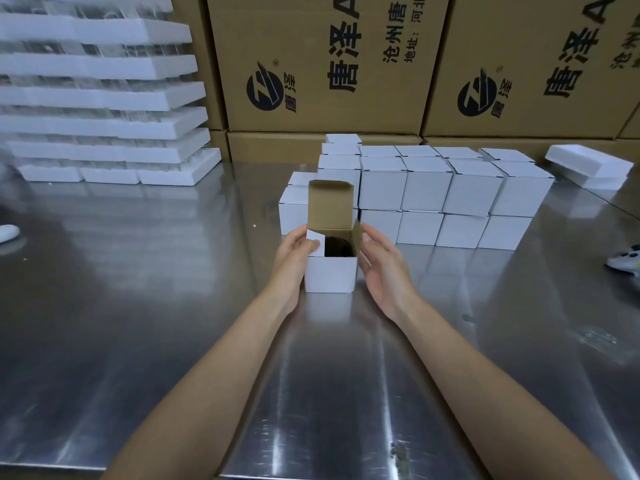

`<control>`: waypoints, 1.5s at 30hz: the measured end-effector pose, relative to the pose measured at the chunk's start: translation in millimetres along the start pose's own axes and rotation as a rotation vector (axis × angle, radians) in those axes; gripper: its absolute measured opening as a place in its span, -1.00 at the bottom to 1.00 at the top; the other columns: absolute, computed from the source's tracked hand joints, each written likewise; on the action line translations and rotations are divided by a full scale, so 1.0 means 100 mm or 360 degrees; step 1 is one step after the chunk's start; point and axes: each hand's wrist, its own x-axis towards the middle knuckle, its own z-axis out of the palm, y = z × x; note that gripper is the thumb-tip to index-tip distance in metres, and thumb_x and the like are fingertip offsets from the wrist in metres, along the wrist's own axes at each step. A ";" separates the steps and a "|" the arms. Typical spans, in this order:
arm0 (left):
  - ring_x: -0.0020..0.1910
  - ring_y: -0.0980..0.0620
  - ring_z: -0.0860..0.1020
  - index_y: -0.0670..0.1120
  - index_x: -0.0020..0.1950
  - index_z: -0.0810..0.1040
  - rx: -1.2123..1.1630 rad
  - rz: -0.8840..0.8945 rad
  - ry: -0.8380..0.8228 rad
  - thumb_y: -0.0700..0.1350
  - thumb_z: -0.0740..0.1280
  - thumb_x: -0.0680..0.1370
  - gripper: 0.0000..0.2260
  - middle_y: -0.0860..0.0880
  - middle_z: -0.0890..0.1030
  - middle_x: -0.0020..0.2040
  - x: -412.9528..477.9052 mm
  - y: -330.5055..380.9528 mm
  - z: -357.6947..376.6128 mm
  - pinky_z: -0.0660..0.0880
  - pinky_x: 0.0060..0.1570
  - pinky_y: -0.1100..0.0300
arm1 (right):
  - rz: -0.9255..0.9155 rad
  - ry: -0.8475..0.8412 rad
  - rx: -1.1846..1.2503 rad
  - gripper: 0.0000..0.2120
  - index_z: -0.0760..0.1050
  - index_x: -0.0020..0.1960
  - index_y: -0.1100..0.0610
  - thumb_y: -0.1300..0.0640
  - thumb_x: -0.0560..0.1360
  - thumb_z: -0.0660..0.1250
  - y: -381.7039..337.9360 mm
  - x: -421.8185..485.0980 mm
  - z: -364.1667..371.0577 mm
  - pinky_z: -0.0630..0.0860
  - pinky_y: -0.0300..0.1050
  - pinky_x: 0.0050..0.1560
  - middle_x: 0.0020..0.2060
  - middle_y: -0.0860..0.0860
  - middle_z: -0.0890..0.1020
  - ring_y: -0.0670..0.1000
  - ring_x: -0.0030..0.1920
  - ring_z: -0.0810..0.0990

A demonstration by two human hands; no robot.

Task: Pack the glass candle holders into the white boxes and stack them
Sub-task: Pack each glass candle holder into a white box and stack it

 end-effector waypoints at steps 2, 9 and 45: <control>0.32 -0.05 0.49 -0.09 0.35 0.48 0.0000 0.0019 -0.0024 -0.25 0.28 0.56 -0.65 -0.09 0.56 0.29 -0.01 -0.01 0.01 0.33 0.41 -0.08 | -0.0014 -0.0010 -0.0167 -0.71 0.51 0.27 0.16 0.28 0.56 0.32 0.02 -0.01 0.03 0.46 -0.09 0.30 0.20 0.06 0.63 0.01 0.24 0.58; 0.35 -0.04 0.43 0.08 0.34 0.48 0.0053 0.0112 -0.0156 -0.22 0.26 0.58 -0.64 0.02 0.52 0.13 -0.04 -0.01 0.00 0.30 0.43 -0.01 | -0.0021 -0.0138 -0.0386 -0.59 0.46 0.35 0.06 0.34 0.55 0.20 0.00 0.02 0.07 0.44 -0.13 0.16 0.21 -0.04 0.63 -0.01 0.25 0.56; 0.48 0.03 0.25 0.24 0.21 0.32 0.0363 0.0076 -0.0472 0.27 0.36 0.34 -0.51 -0.02 0.25 0.49 -0.08 0.00 -0.02 0.17 0.48 -0.02 | -0.0526 -0.0161 -0.1342 -0.73 0.43 0.28 -0.06 -0.08 0.64 0.15 0.04 -0.15 0.00 0.35 -0.48 -0.01 0.02 -0.16 0.58 -0.27 0.00 0.49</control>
